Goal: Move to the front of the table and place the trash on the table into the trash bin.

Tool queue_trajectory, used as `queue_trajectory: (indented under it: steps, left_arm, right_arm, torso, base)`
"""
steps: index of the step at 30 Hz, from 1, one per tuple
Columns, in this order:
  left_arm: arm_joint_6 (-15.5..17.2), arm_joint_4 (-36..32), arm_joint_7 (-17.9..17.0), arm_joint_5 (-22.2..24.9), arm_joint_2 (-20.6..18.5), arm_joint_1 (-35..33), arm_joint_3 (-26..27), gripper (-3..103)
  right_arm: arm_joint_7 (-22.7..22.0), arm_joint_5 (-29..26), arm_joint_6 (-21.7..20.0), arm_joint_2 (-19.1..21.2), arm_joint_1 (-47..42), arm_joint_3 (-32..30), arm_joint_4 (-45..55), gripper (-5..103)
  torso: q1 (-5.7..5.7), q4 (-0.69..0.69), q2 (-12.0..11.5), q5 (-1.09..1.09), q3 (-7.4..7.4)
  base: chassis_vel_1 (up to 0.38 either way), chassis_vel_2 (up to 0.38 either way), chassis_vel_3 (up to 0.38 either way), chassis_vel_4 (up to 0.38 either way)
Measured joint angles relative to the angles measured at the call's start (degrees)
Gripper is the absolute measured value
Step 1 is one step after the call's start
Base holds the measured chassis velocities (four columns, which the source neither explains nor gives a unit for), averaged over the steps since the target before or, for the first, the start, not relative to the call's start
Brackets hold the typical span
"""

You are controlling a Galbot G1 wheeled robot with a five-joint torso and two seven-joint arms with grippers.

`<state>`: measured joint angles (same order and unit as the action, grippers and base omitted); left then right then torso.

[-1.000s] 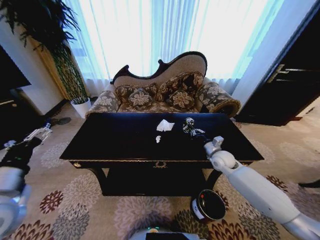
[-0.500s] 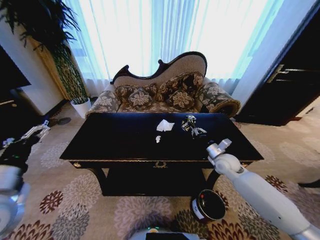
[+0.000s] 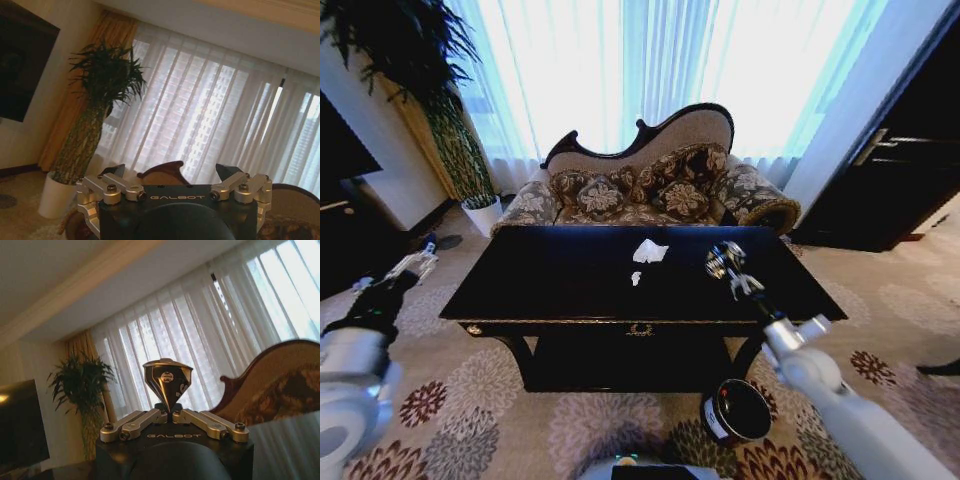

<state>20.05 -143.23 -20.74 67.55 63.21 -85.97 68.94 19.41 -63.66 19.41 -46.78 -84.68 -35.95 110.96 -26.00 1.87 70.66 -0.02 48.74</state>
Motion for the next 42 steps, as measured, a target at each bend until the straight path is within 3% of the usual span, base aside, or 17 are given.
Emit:
queue_trajectory:
  steps: [11, 20, 30, 36, 42]
  left_arm:
    - [0.12, 0.00, -0.05, -0.30, -0.28, 1.82, -2.36, 100]
    - [-0.05, 0.00, 0.18, 1.61, -0.07, 2.78, -1.91, 100]
    - [-0.06, 0.47, 0.24, 2.41, -0.68, 4.23, -2.35, 100]
    - [-0.06, 1.15, 0.28, 3.35, -1.25, 4.87, -1.59, 100]
    - [-0.06, 1.37, 0.30, 4.21, -1.62, 4.73, -0.11, 100]
  right_arm:
    - [10.43, -0.30, 3.30, -5.83, -10.42, -9.45, 1.06, 0]
    - [14.56, 1.15, 5.72, -10.89, -13.52, -9.81, -3.33, 0]
    - [24.39, -3.78, 7.50, -14.87, -16.19, -13.02, -11.32, 0]
    - [32.63, -1.16, 7.85, -16.61, -15.20, -12.18, -21.16, 0]
    - [34.82, 2.63, 7.68, -17.26, -12.69, -9.36, -28.65, 0]
  torso:
    - [0.00, 0.00, 0.00, 0.00, 0.00]
    - [0.00, 0.00, -0.01, 0.02, 0.00]
    - [0.00, -0.01, -0.01, 0.00, 0.01]
    - [0.00, 0.00, -0.01, 0.02, 0.01]
    - [0.00, 0.01, -0.01, 0.01, 0.01]
  base:
    - [0.000, 0.000, 0.000, 0.000]
    - [0.000, 0.000, 0.000, 0.000]
    - [0.000, 0.000, 0.000, 0.000]
    - [0.000, 0.000, 0.000, 0.000]
    - [0.000, 0.000, 0.000, 0.000]
